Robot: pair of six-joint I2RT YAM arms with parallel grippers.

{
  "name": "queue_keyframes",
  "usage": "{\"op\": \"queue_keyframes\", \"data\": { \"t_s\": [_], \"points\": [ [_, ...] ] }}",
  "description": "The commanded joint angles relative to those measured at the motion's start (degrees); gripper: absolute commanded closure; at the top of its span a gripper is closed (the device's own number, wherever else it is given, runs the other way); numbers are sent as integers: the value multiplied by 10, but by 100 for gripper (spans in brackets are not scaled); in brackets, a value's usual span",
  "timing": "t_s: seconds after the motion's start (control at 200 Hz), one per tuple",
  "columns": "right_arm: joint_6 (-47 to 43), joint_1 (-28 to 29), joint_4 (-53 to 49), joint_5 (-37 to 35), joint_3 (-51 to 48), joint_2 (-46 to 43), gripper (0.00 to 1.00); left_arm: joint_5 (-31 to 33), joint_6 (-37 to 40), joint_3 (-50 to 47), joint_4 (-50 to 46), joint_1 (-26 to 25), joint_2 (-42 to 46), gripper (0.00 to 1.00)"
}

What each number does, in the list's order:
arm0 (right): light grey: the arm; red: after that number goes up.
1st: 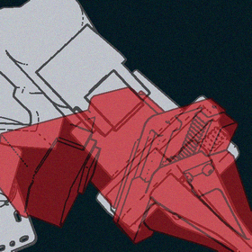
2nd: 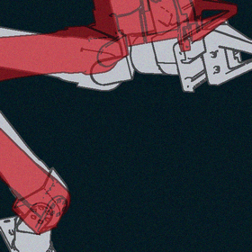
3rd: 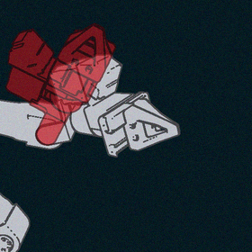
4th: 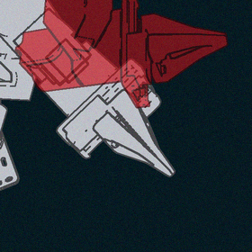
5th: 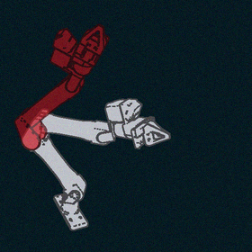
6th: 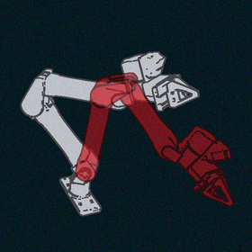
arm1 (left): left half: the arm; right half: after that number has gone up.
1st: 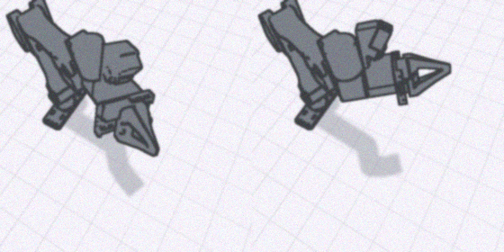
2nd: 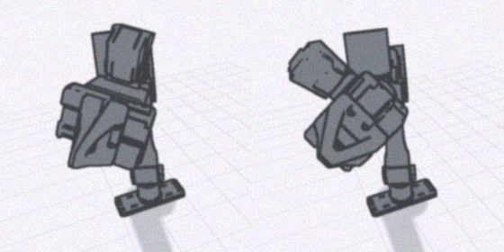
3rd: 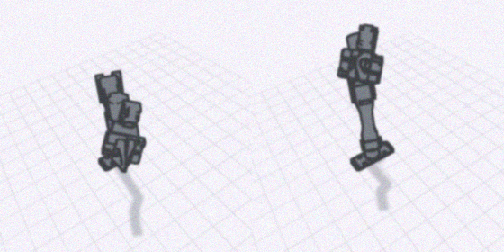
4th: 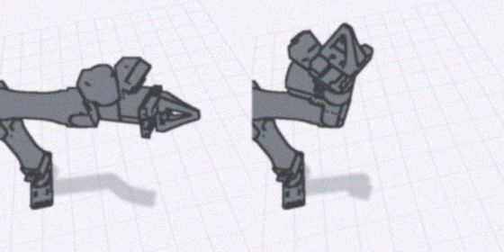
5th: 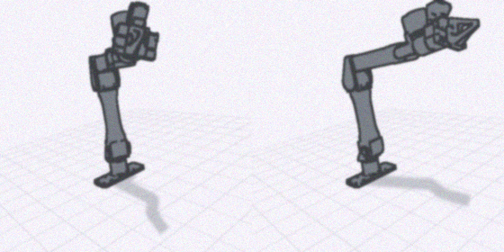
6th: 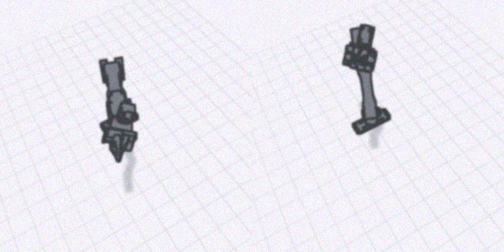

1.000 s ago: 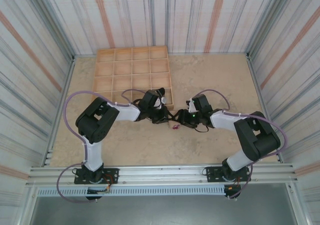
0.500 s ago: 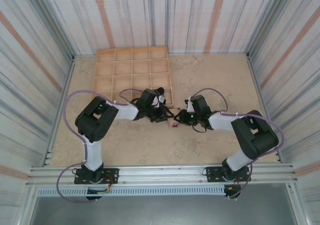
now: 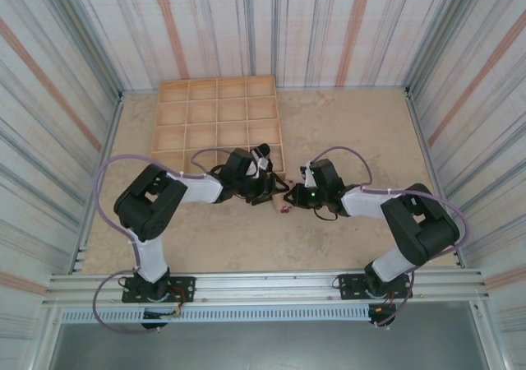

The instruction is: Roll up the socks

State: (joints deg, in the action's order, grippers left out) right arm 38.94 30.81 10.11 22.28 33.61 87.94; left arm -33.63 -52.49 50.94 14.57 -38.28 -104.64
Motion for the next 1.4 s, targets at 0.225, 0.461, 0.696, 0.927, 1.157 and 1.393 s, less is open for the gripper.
{"op": "queue_keyframes", "data": {
  "t_s": [0.225, 0.461, 0.696, 0.927, 1.157, 1.393],
  "points": [
    [5, 4, -192, -6, 76, -57, 100, 161, 94, 15, -316, 10, 159, 1],
    [22, 7, -256, 4, 194, -34, 100, 224, 130, 52, -464, 46, 257, 1],
    [44, 39, -249, -4, 341, 71, 100, 219, 162, 93, -573, 122, 336, 1],
    [105, 87, -252, -26, 497, 220, 100, 245, 196, 115, -640, 163, 388, 1],
    [143, 125, -253, -93, 585, 322, 100, 258, 205, 103, -675, 184, 423, 1],
    [165, 143, -232, -171, 590, 368, 100, 255, 209, 90, -684, 196, 444, 1]
  ]
}}
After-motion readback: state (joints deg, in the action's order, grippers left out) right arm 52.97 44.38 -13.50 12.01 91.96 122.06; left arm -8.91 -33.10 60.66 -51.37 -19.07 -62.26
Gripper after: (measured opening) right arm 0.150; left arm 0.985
